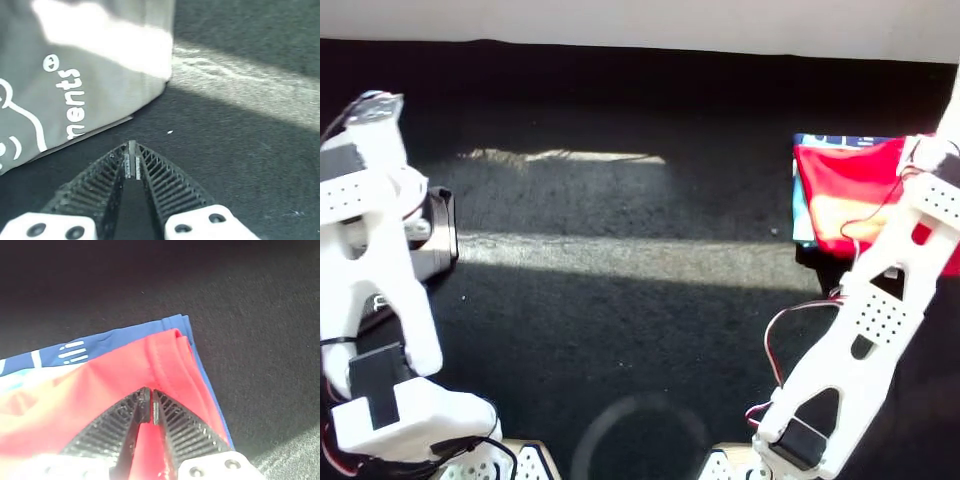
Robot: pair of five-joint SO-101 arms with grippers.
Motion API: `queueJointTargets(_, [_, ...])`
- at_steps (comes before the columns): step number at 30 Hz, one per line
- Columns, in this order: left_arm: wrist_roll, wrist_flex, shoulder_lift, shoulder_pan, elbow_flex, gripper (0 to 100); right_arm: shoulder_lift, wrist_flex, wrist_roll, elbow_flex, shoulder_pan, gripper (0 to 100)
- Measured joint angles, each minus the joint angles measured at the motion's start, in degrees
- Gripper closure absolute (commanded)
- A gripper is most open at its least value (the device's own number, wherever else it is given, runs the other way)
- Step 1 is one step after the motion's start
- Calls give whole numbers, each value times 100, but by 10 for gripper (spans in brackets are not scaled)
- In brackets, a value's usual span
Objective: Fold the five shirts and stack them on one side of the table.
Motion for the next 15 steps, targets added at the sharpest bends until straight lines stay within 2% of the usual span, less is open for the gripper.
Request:
queueJointTargets(10, [-97,0,0,-1002,0,987,105,-185,-18,0,9,976])
queueJointTargets(15, [-114,0,0,-1609,0,974,-695,220,-18,0,35,971])
